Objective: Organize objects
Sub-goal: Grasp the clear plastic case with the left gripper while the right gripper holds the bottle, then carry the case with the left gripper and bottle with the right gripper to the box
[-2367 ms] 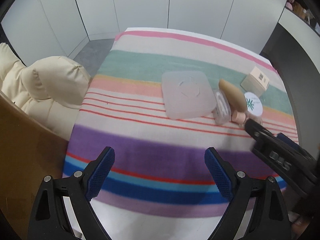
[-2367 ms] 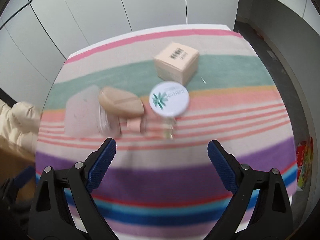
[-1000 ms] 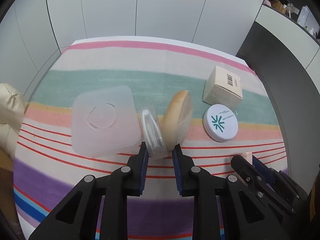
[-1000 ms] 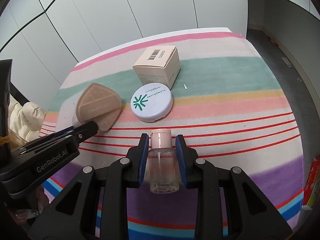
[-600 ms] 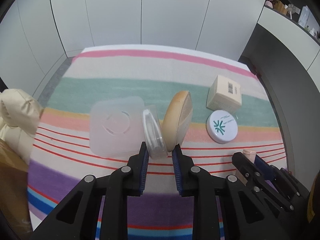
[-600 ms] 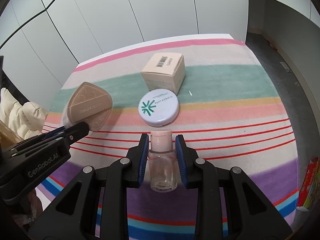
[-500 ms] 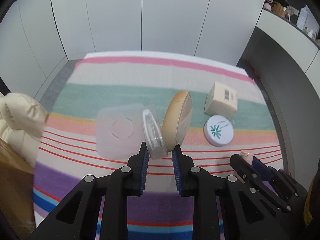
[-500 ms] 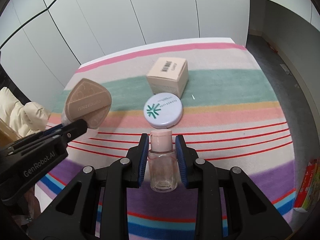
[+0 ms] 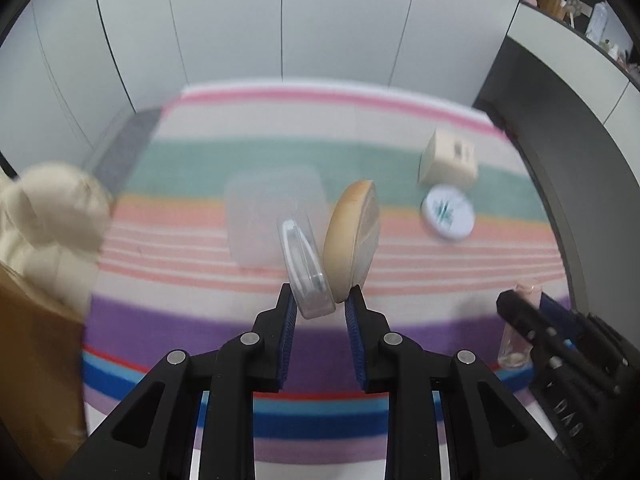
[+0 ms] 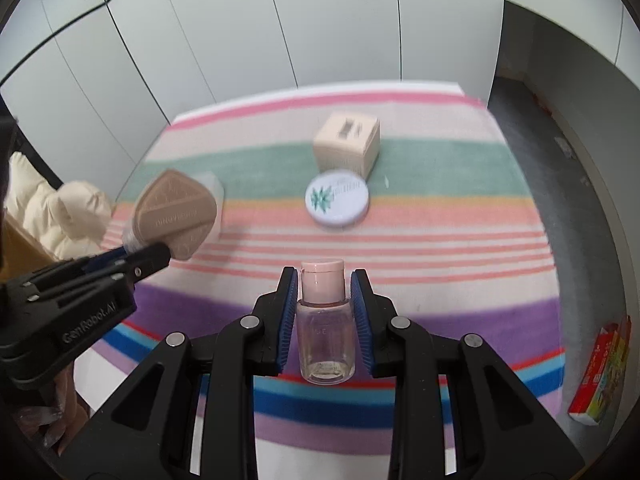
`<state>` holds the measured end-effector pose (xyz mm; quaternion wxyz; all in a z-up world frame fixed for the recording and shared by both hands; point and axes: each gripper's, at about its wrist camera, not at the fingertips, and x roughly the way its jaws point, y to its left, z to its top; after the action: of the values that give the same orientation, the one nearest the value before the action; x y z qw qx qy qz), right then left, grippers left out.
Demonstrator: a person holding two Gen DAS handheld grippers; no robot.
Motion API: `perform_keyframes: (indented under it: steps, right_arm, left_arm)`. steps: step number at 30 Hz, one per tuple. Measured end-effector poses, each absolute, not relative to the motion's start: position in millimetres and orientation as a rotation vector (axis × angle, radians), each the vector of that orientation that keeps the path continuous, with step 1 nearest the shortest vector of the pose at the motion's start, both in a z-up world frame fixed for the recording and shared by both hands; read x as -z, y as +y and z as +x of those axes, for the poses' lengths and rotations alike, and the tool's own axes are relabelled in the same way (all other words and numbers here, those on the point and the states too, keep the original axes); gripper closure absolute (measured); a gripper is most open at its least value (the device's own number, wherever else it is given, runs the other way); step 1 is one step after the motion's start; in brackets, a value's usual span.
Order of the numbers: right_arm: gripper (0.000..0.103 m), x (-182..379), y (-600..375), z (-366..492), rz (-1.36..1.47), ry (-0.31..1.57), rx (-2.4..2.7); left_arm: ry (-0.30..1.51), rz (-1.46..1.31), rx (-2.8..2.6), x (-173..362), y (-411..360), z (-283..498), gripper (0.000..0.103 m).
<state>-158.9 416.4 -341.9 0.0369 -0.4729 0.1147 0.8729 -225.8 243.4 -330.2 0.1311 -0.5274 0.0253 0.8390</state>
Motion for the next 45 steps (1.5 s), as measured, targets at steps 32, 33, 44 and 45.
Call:
perform_keyframes:
  steps: [32,33,44,45]
  right_arm:
    - [0.055,383.5,414.0,-147.0,-1.603,0.182,-2.539]
    - [0.074,382.8,412.3,-145.0,-1.592,0.129,-2.535]
    - [0.075,376.0,414.2,-149.8,-1.584,0.142,-2.539]
    - [0.075,373.8,414.1,-150.6,-1.585,0.142,-2.539]
  left_arm:
    - [0.135,-1.610,-2.523,380.2,203.7,-238.2,0.044]
    - [0.122,-1.595,-2.544,378.8,203.4,-238.8,0.063]
    - [0.086,-1.611,-2.583,362.0,188.3,-234.7,0.064]
    - [0.102,-1.602,-2.593,355.7,190.2,-234.8,0.064]
